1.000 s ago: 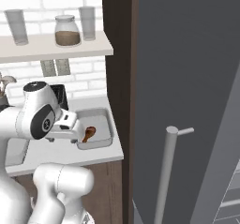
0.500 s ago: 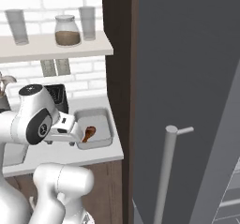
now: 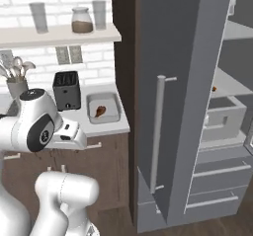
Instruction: Place one lime and one chicken drumstick in each tupperware on the nearby counter, to pack two identical lunches.
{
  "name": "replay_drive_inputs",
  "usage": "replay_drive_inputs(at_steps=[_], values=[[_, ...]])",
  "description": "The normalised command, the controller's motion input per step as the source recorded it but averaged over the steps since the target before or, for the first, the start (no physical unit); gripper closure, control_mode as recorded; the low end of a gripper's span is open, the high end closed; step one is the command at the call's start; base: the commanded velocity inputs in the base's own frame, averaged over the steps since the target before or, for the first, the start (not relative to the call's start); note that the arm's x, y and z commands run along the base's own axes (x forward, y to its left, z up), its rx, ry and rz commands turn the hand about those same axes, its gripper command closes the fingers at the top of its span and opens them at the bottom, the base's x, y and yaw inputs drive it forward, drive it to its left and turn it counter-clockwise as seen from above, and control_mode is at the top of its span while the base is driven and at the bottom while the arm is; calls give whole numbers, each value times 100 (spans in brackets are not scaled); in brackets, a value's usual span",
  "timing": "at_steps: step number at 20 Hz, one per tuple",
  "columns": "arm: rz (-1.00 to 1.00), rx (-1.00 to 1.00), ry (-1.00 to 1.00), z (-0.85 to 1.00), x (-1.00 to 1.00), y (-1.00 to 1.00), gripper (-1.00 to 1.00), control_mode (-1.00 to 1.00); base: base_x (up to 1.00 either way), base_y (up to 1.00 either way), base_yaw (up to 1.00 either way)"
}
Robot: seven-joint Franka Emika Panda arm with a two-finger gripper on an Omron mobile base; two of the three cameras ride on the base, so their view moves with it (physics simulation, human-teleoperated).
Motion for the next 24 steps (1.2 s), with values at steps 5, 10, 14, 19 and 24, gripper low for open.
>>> replay_drive_inputs(at_steps=[5, 10, 14, 19, 24], values=[[0, 0, 0, 0, 0, 0, -100, 100, -100, -9, 1], [0, 0, 0, 0, 0, 0, -100, 100, -22, -100, -40], [0, 0, 0, 0, 0, 0, -100, 100, 13, -100, -50], [0, 0, 0, 0, 0, 0, -100, 100, 22, -100, -44], [0, 0, 0, 0, 0, 0, -100, 100, 67, -97, -13]])
